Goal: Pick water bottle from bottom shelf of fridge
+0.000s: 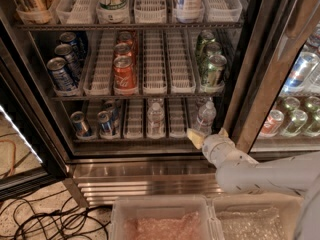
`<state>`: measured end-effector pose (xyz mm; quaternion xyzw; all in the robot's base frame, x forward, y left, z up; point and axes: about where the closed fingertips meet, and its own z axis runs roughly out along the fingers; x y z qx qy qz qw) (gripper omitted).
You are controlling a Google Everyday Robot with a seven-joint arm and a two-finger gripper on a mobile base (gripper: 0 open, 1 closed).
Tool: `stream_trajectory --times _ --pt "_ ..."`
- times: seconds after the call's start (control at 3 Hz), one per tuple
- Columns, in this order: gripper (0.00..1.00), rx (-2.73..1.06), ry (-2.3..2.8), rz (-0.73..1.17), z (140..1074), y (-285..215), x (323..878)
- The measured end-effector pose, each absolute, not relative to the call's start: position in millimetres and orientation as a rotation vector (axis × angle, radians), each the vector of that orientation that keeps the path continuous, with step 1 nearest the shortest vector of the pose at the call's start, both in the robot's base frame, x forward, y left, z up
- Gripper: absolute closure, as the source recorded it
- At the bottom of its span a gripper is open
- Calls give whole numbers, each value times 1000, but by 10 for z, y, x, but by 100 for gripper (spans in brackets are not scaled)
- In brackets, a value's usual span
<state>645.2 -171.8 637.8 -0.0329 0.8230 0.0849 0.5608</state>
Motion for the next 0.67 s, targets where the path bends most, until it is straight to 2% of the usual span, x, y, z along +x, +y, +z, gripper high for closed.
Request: stream_trajectory --times 0.33,0.67 --pt "38 -77 1940 209 6392 -1726 6441" --pt "38 -77 1940 209 6392 -1764 6434"
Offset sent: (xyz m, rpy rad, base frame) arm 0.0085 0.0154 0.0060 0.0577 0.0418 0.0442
